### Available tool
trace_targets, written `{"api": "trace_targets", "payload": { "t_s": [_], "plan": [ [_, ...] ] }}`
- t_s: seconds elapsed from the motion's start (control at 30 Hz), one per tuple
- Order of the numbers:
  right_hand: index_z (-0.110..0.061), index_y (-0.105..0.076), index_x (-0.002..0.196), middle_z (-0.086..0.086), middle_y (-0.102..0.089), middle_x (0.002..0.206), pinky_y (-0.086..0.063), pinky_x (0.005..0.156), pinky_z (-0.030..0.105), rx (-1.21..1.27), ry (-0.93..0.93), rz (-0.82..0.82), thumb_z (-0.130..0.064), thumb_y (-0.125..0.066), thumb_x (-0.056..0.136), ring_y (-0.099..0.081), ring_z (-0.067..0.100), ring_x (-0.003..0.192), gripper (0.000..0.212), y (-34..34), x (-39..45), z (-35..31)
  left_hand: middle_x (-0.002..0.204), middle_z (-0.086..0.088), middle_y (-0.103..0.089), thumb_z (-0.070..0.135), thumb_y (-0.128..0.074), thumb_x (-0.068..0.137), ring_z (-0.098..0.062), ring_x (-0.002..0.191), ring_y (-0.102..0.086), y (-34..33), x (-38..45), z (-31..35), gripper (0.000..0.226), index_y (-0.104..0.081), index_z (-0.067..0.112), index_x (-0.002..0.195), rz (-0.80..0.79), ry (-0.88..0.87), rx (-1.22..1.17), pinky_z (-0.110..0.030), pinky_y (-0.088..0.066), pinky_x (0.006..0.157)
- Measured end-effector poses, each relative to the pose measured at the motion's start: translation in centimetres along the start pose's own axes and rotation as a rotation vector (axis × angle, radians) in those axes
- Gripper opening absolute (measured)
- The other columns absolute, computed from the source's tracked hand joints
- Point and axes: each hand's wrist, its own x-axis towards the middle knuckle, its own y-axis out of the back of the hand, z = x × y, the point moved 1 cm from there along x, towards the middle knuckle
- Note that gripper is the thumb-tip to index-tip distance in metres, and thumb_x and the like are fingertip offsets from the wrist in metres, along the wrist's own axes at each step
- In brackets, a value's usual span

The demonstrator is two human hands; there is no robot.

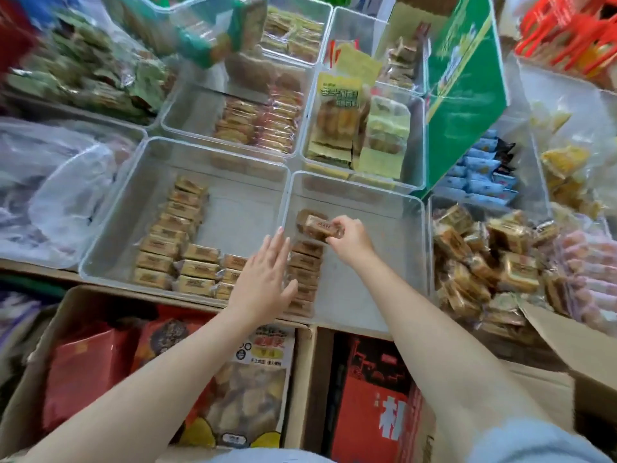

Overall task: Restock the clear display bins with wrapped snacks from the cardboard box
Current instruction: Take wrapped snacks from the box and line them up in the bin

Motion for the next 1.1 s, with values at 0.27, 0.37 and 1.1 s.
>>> {"api": "trace_targets", "payload": {
  "t_s": [0.27,0.37,1.1],
  "plan": [
    [-0.013,-0.061,0.127,0.012,-0.063,0.122,-0.048,0.095,0.036,0.032,0.015,-0.136,-0.033,-0.071,0.091,-0.059,0.029,0.114,0.042,-2.4,4.2,0.0,0.165,-0.004,0.021,0.049,-0.035,0.101,-0.021,0.155,0.005,-0.7,0.7,-0.4,0.076,0.01,0.018,0.154,0.051,-0.02,-0.021,-0.035,-0.01,0.124],
    [-0.016,-0.045,0.138,0.017,-0.05,0.134,-0.044,0.099,0.037,0.029,-0.046,-0.172,-0.028,-0.078,0.085,-0.055,0.033,0.121,0.064,-2.6,5.4,0.3,0.165,-0.003,0.025,0.048,-0.032,0.101,-0.019,0.155,0.008,-0.8,0.7,-0.3,0.076,0.009,0.017,0.157,0.036,-0.006,-0.012,-0.035,-0.015,0.123],
    [-0.015,-0.047,0.139,0.017,-0.04,0.133,-0.047,0.09,0.044,-0.481,0.24,-0.104,-0.017,-0.059,0.092,-0.042,0.037,0.124,0.049,-3.3,4.4,-1.4,0.168,-0.008,0.013,0.042,-0.038,0.098,-0.024,0.156,-0.004,-1.1,0.6,-0.3,0.076,-0.011,0.009,0.161,0.046,0.007,0.031,-0.039,-0.031,0.118]
  ]
}}
